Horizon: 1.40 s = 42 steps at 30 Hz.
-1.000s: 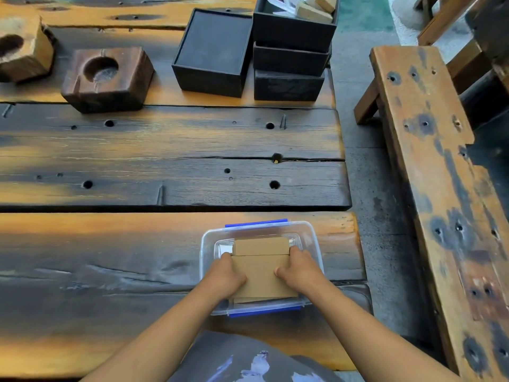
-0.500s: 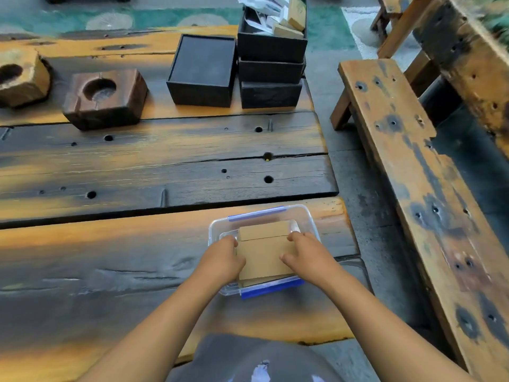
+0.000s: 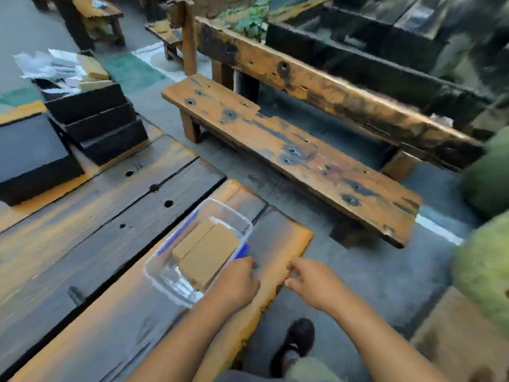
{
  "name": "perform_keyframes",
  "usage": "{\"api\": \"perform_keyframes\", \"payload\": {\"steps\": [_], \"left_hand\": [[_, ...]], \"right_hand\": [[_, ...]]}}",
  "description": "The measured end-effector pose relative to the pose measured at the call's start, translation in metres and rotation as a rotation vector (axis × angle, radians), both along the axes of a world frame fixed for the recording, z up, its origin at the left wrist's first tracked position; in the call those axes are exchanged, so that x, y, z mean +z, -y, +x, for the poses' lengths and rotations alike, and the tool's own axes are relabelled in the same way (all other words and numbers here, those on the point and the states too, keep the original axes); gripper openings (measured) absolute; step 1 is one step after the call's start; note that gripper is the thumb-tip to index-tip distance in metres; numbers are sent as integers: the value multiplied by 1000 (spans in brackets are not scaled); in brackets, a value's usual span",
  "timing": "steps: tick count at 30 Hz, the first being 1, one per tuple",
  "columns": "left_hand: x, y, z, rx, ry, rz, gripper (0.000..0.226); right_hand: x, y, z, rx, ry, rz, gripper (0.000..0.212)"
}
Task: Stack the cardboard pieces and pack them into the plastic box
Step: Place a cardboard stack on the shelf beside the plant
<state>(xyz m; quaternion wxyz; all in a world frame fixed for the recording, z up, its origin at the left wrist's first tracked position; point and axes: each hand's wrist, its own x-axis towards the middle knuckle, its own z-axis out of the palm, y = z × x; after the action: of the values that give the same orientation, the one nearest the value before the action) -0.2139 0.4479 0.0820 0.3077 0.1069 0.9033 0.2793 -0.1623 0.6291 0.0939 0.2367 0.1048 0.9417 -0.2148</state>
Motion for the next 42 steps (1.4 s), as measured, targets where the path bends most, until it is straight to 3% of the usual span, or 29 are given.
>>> {"api": "perform_keyframes", "payload": {"steps": [6, 15, 20, 27, 31, 32, 36, 42], "left_hand": [[13, -107, 27, -323, -64, 53, 23], [31, -293, 143, -889, -133, 46, 27], [33, -363, 218, -1176, -202, 70, 27], [44, -441, 350, -1692, -227, 98, 17], [54, -472, 416, -1954, -240, 165, 10], [58, -479, 430, -1997, -231, 184, 13], [79, -509, 491, -2130, -168, 291, 17], [125, -568, 564, -2287, -91, 426, 11]], "right_hand": [[5, -91, 83, -406, -45, 4, 32], [15, -205, 262, -971, -146, -37, 24], [24, -224, 351, -1193, -206, -71, 24], [43, -209, 496, -1656, -221, 36, 26], [56, -191, 552, -1848, -253, 44, 9], [61, -188, 561, -1892, -272, 49, 3], [84, -185, 598, -2081, -321, 133, 28], [127, -198, 641, -2294, -350, 237, 27]]}}
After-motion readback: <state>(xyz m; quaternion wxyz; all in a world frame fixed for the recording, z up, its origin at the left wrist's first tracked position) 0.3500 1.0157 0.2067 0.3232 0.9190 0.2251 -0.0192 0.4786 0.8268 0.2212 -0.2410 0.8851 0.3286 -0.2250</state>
